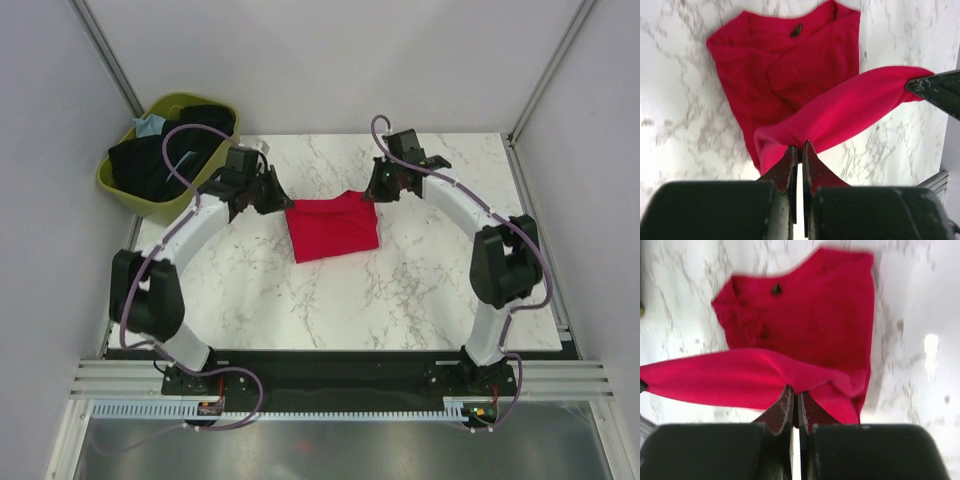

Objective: Fold and stack the t-shirts

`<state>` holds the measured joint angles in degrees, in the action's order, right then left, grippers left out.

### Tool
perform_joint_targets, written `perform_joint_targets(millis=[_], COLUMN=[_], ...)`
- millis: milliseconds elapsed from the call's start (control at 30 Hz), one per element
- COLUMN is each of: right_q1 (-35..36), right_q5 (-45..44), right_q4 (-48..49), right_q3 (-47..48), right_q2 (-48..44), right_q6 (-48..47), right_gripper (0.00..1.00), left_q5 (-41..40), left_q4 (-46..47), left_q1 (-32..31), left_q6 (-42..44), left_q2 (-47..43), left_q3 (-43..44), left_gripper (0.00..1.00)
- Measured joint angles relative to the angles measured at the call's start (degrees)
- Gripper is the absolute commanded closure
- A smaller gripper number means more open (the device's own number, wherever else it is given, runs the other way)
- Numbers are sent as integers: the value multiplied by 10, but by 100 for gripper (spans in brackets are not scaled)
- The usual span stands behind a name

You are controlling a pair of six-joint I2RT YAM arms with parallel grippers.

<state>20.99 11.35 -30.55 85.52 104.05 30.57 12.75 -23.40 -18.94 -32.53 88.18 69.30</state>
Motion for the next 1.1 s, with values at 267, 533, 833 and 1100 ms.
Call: perform_joint_targets(millis=[267, 533, 833, 1100], right_q1=[-48, -102, -86, -63], right_q5=[35, 45, 109, 143], right_q4=[-40, -40, 24, 54], right_q3=[316, 309, 143, 171], right_q2=[266, 281, 220, 270], right_q6=[-3, -29, -55, -61], right_gripper=[2, 2, 2, 20], left_q5=[68, 69, 69, 69], left_q4=[-3, -55, -58, -53], left_q1=[82, 95, 76, 53], left_q6=[5, 13, 23, 52], left_q2=[294, 372, 238, 7], left_q3=[226, 293, 265, 92], left_gripper=[40, 3, 3, 4])
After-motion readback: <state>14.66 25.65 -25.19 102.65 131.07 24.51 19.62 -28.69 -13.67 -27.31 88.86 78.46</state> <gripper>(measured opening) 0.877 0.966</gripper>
